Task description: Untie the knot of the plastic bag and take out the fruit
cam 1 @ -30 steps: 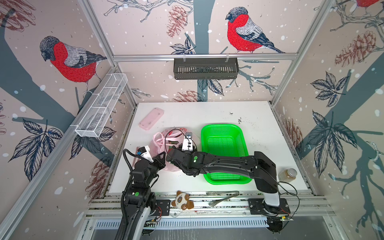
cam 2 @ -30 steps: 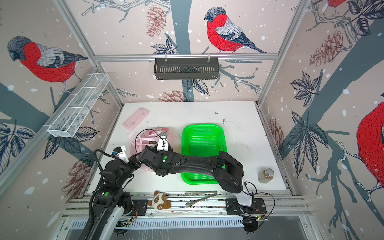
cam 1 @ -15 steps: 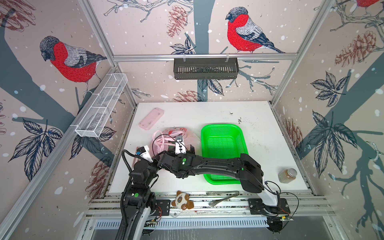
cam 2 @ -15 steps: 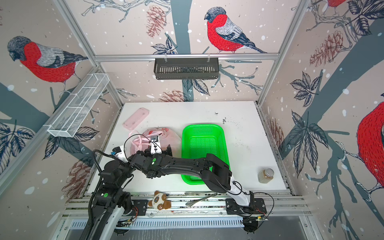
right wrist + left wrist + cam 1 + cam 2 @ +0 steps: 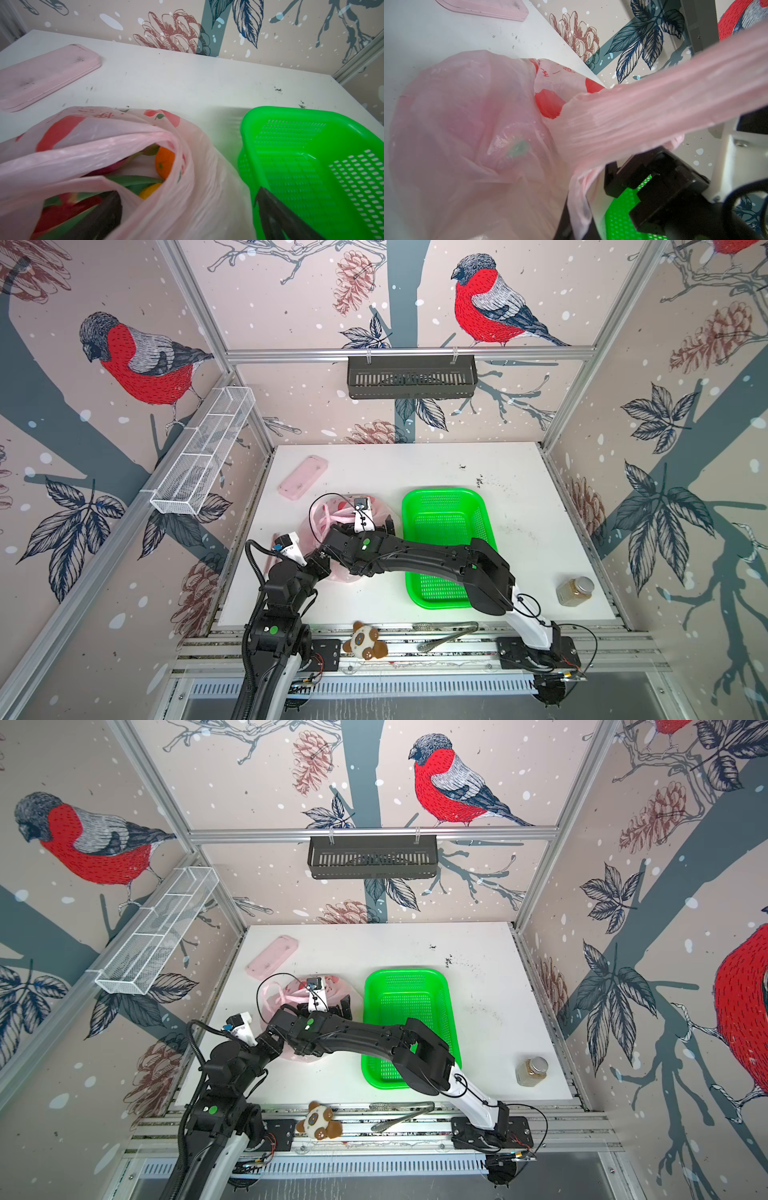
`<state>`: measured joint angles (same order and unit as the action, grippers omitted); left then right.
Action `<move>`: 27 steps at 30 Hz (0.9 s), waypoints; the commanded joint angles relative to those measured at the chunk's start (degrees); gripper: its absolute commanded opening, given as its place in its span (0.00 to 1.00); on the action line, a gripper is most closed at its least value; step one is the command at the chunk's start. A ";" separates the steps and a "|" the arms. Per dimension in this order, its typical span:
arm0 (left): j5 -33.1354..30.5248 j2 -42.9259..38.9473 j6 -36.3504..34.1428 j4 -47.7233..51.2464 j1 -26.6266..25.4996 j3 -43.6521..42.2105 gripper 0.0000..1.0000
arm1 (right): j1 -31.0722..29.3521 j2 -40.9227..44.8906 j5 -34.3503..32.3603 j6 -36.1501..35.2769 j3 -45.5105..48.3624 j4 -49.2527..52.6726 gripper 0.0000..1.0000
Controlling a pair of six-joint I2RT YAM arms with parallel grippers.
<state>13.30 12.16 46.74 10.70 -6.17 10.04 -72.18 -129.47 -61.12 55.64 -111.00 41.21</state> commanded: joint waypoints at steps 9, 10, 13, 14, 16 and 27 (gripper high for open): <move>-0.12 1.48 0.54 -3.75 0.00 -0.57 0.00 | 1.17 9.24 -3.94 11.09 10.39 8.23 1.00; -0.12 1.38 0.59 -3.71 -0.01 -0.69 0.00 | 1.22 9.83 -3.61 11.62 11.24 8.36 1.00; 0.14 1.31 0.63 -3.71 -0.06 -0.80 0.00 | 1.24 11.36 -2.26 12.97 14.15 7.95 0.99; 0.23 1.18 0.63 -3.63 0.00 -0.79 0.00 | 1.30 11.88 -1.87 13.36 15.24 7.64 0.99; 0.24 0.99 0.64 -3.46 0.02 -0.81 0.00 | 1.51 12.90 -0.76 14.29 17.25 7.12 0.99; 0.32 0.42 0.46 -2.79 -0.06 -1.14 0.00 | 1.43 20.59 5.39 16.60 28.57 2.12 0.95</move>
<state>13.45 12.69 46.74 9.56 -6.17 9.04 -70.61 -109.91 -57.23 70.35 -83.53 44.10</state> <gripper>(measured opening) 0.044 0.955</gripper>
